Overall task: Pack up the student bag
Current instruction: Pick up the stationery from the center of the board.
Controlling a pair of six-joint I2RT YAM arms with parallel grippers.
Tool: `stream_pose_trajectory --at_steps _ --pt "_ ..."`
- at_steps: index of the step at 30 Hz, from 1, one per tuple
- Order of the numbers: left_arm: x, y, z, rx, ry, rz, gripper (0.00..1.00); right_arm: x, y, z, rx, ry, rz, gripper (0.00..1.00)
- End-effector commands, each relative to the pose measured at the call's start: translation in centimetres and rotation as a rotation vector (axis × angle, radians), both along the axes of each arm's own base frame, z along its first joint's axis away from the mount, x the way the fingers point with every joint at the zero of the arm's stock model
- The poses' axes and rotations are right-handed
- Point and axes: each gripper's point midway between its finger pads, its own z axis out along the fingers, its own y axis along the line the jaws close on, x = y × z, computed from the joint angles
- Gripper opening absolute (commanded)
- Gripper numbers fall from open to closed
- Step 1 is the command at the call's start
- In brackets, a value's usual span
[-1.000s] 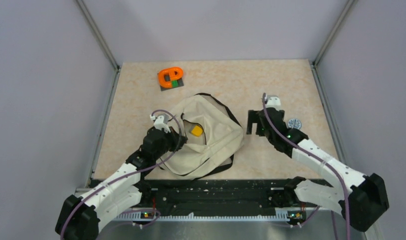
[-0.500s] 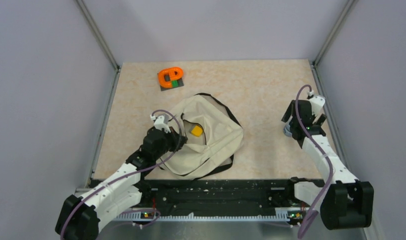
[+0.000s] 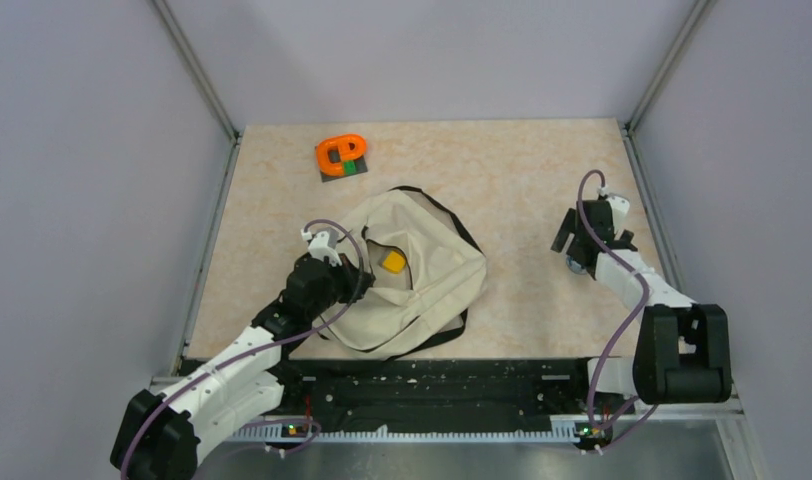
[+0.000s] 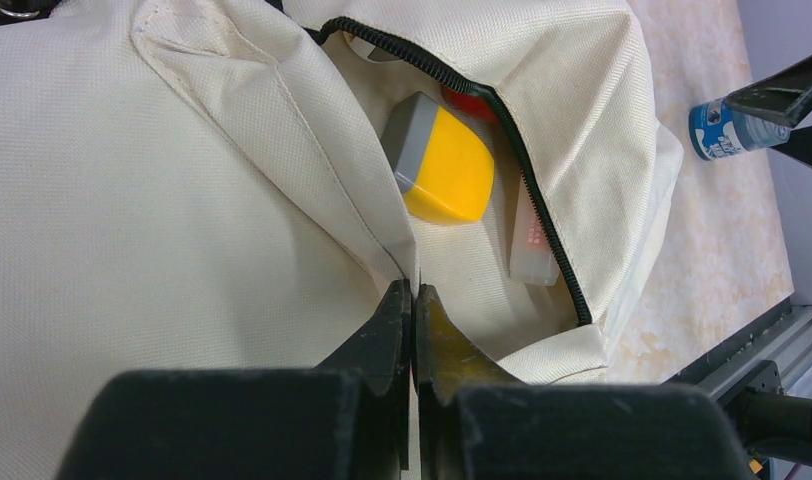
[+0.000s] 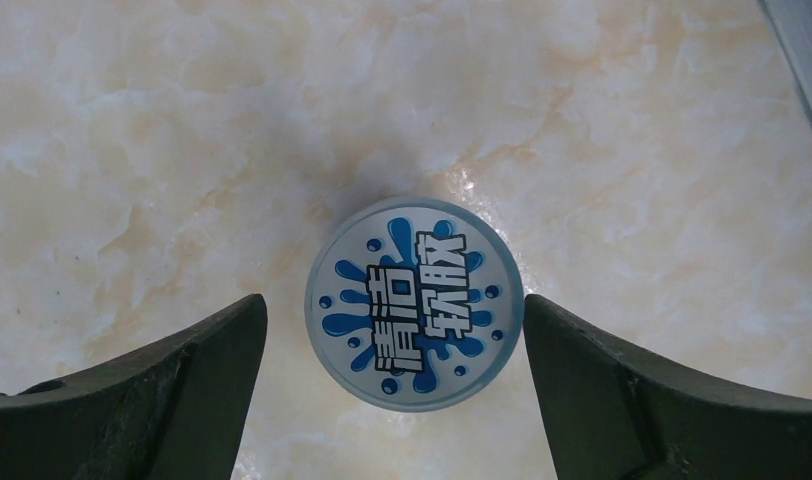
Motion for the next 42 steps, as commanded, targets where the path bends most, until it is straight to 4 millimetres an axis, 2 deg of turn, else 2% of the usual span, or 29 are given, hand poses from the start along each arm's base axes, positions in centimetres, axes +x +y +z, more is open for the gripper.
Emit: stream_pose_trajectory --at_steps 1,10,16,20,23,25,28,32,37,39,42 --pt "0.7 -0.4 2.6 -0.024 -0.078 -0.008 0.00 1.2 0.3 -0.4 0.035 -0.010 0.008 0.93" --pt "0.4 -0.9 2.9 -0.024 -0.092 -0.051 0.00 1.0 -0.8 -0.8 -0.007 -0.006 -0.047 0.75" --pt "-0.1 -2.4 3.5 -0.018 -0.104 -0.168 0.00 1.5 0.1 -1.8 0.038 0.025 -0.006 0.66" --pt "0.0 -3.2 3.7 -0.055 -0.099 -0.190 0.00 2.1 0.9 -1.2 0.066 0.011 0.033 0.45" --pt "0.3 -3.8 4.2 -0.105 -0.101 -0.188 0.00 2.6 1.5 0.0 0.089 -0.013 0.069 0.27" --pt "0.5 -4.1 4.5 -0.141 -0.108 -0.178 0.00 2.9 2.5 1.0 0.121 -0.036 0.118 0.20" --pt "1.0 -4.6 4.9 -0.198 -0.111 -0.159 0.00 2.9 4.6 2.8 0.166 -0.090 0.205 0.17" --pt "1.2 -5.8 5.5 -0.252 -0.119 -0.161 0.00 2.1 8.5 5.3 0.176 -0.152 0.335 0.16" --pt "0.7 -7.7 5.4 -0.247 -0.101 -0.199 0.00 0.5 14.4 10.0 0.198 -0.272 0.528 0.15" --pt "0.6 -7.6 5.1 -0.230 -0.095 -0.196 0.00 -0.3 16.9 12.0 0.228 -0.324 0.624 0.16" --pt "0.6 -6.5 4.3 -0.183 -0.079 -0.149 0.00 -2.1 21.4 14.7 0.302 -0.404 0.790 0.15"
